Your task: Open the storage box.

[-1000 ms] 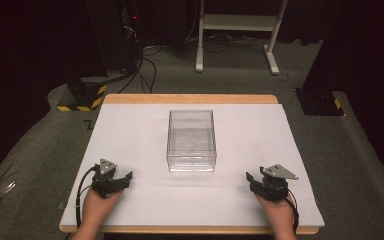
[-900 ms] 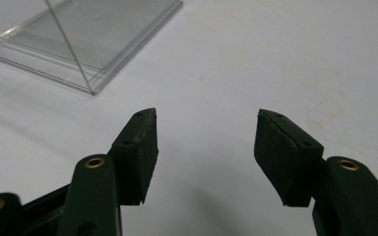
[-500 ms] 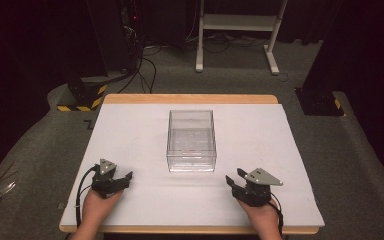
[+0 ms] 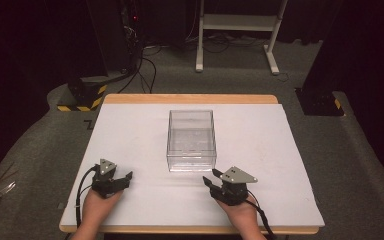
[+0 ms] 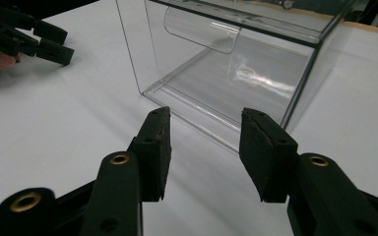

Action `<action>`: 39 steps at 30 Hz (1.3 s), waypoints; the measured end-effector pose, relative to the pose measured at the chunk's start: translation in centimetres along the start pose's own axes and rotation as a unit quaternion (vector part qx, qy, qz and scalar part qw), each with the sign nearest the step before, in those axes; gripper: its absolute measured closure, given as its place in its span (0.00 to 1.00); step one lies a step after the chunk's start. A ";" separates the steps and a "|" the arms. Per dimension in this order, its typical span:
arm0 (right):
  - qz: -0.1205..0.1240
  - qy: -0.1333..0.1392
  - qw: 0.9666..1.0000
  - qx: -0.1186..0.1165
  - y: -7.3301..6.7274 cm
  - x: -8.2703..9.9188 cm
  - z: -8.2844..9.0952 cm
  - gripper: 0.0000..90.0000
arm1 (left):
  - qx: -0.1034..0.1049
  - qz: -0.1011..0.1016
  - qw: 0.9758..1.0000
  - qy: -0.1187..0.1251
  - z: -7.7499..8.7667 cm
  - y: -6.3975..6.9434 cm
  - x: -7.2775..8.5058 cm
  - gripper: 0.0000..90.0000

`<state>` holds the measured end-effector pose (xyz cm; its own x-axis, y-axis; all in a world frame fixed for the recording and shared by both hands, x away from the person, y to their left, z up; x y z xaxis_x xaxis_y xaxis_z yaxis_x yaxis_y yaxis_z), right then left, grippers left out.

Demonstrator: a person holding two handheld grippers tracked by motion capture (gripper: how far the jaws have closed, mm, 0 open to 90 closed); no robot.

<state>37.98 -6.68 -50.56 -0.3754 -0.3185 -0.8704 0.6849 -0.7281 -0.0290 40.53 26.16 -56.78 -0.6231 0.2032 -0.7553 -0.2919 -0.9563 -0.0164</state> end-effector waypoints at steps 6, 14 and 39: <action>-0.008 0.009 1.000 -0.005 0.2 -1.1 -1.5 0.66 | 0.000 0.000 1.000 0.000 0.0 0.0 0.0 0.33; -0.016 0.023 1.000 0.002 0.5 -2.1 -3.0 0.67 | 0.001 0.000 1.000 0.000 0.0 0.0 0.0 0.33; -0.027 0.057 0.998 -0.027 1.1 -3.0 -4.9 0.72 | 0.000 -0.004 1.000 0.000 0.1 0.1 0.0 0.34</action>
<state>42.89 -3.56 -50.40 -0.3420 -0.2064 -0.9167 0.6987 -0.7082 -0.1013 40.47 26.12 -56.76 -0.6209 0.2106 -0.7551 -0.2975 -0.9545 -0.0216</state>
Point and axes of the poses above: each handheld gripper's, and its own axes: z roughly backward along the jaws, x roughly out of its underside, y roughly to its right, the point moved 9 cm from there along -z, roughly forward along the jaws
